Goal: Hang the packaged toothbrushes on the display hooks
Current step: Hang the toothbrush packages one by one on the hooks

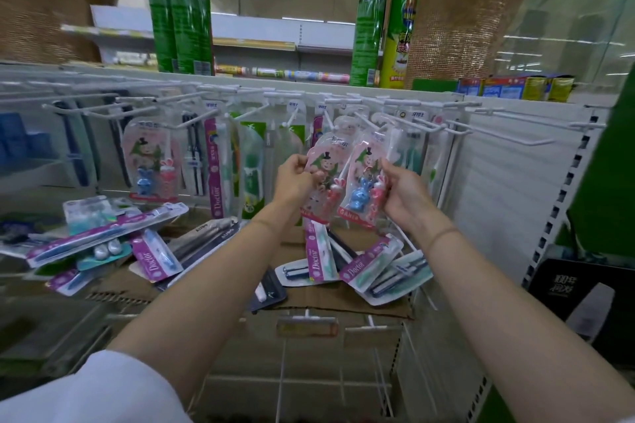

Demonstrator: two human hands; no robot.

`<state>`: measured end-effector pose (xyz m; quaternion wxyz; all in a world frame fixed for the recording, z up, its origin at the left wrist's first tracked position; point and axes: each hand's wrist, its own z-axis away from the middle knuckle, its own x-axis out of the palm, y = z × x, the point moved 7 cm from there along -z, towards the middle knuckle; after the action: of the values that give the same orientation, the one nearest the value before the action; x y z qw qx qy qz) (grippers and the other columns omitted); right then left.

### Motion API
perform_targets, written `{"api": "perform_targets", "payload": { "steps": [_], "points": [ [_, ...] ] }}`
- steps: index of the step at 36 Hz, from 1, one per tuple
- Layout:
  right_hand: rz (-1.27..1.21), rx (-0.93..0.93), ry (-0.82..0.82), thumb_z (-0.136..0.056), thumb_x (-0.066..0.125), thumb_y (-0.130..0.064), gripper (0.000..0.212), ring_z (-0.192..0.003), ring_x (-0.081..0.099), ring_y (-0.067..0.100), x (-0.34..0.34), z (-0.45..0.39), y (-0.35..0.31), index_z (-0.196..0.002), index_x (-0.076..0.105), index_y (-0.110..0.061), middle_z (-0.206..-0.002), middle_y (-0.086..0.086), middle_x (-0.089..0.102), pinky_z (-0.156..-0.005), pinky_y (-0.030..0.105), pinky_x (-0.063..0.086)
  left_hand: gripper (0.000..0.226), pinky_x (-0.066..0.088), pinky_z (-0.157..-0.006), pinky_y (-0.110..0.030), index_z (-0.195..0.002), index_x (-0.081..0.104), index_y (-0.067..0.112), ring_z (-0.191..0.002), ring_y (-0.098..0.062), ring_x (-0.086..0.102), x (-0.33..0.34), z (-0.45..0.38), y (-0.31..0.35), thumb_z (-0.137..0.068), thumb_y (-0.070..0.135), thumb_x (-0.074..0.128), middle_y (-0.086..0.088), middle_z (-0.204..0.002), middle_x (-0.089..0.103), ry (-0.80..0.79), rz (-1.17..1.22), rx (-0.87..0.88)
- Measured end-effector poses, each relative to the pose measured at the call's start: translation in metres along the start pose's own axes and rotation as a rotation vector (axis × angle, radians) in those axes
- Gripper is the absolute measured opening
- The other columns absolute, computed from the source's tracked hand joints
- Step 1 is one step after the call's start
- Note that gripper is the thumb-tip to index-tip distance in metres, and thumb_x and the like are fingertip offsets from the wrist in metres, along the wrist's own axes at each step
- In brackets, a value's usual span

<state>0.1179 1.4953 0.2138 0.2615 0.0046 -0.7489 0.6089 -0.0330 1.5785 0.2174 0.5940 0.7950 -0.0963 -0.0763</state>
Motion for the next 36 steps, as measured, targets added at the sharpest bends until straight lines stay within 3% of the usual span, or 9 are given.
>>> {"api": "perform_targets", "payload": {
  "steps": [3,6,9,11,20,22,25,31,36],
  "points": [
    [0.018,-0.008,-0.019,-0.099,0.043,-0.018,0.018,-0.084,0.060,0.021,0.004,-0.003,-0.001,-0.108,0.050,-0.003,-0.094,0.008,0.060,-0.072,0.038,0.053,0.008,0.052,-0.066,-0.030,-0.094,0.054,0.008,-0.080,-0.018,0.059,-0.002,0.000,0.000,-0.090,0.001,0.055,-0.003,-0.084,0.060,0.000,0.012,-0.017],
    [0.042,-0.028,-0.002,-0.098,0.045,-0.016,0.009,-0.079,0.060,0.019,0.006,-0.004,-0.003,-0.101,0.047,-0.007,-0.092,0.007,0.059,-0.062,0.033,0.054,0.009,0.053,-0.067,-0.033,-0.091,0.053,0.009,-0.073,-0.016,0.058,-0.001,0.000,-0.001,-0.090,0.000,0.053,-0.005,-0.084,0.060,-0.006,0.040,-0.032],
    [0.083,-0.060,0.026,-0.097,0.046,-0.014,0.006,-0.075,0.060,0.019,0.005,-0.006,-0.005,-0.093,0.046,-0.010,-0.089,0.006,0.060,-0.071,0.040,0.055,0.010,0.054,-0.070,-0.034,-0.091,0.052,0.009,-0.074,-0.016,0.059,0.000,0.001,-0.001,-0.091,-0.001,0.052,-0.005,-0.083,0.060,-0.011,0.045,-0.032],
    [0.116,-0.094,0.049,-0.097,0.048,-0.013,0.007,-0.074,0.062,0.020,0.002,-0.007,-0.009,-0.090,0.047,-0.011,-0.087,0.006,0.062,-0.079,0.044,0.053,0.010,0.051,-0.066,-0.030,-0.093,0.051,0.008,-0.076,-0.015,0.057,0.000,0.001,0.001,-0.090,-0.001,0.053,-0.002,-0.082,0.059,-0.002,0.030,-0.010],
    [0.198,-0.139,0.086,-0.095,0.050,-0.012,0.003,-0.073,0.066,0.021,-0.010,-0.006,-0.019,-0.092,0.048,-0.011,-0.085,0.006,0.066,-0.070,0.039,0.054,0.018,0.044,-0.058,-0.013,-0.094,0.051,0.016,-0.087,-0.012,0.055,-0.014,-0.001,0.020,-0.090,-0.002,0.052,0.001,-0.093,0.057,0.164,-0.078,0.135],
    [0.212,-0.128,0.083,-0.096,0.050,-0.013,0.003,-0.074,0.066,0.022,-0.010,-0.006,-0.018,-0.093,0.048,-0.011,-0.084,0.007,0.066,-0.072,0.041,0.054,0.018,0.045,-0.058,-0.015,-0.091,0.052,0.017,-0.087,-0.012,0.055,-0.014,-0.001,0.022,-0.090,-0.002,0.052,0.000,-0.095,0.057,0.164,-0.068,0.131],
    [0.246,-0.122,0.094,-0.096,0.051,-0.017,0.006,-0.081,0.066,0.025,-0.010,-0.007,-0.016,-0.095,0.049,-0.012,-0.089,0.008,0.067,-0.075,0.044,0.054,0.013,0.052,-0.076,-0.025,-0.089,0.052,0.014,-0.091,-0.018,0.058,-0.016,-0.003,0.011,-0.090,0.001,0.053,-0.005,-0.097,0.059,0.150,-0.011,0.039],
    [0.376,-0.178,0.138,-0.095,0.053,-0.022,0.015,-0.089,0.063,0.016,-0.008,-0.006,-0.017,-0.107,0.053,-0.013,-0.107,0.006,0.064,-0.064,0.026,0.049,0.005,0.050,-0.080,-0.034,-0.098,0.052,0.007,-0.087,-0.019,0.056,-0.015,-0.001,-0.001,-0.092,0.007,0.052,-0.003,-0.087,0.056,0.075,0.027,-0.084],
    [0.465,-0.177,0.147,-0.095,0.052,-0.023,0.005,-0.102,0.063,0.026,0.001,-0.013,-0.016,-0.091,0.053,-0.019,-0.113,0.010,0.063,-0.083,0.044,0.055,0.004,0.051,-0.084,-0.040,-0.097,0.053,0.007,-0.086,-0.020,0.055,-0.010,-0.002,-0.002,-0.093,0.009,0.052,-0.004,-0.086,0.056,0.068,0.041,-0.125]
  ]
}}
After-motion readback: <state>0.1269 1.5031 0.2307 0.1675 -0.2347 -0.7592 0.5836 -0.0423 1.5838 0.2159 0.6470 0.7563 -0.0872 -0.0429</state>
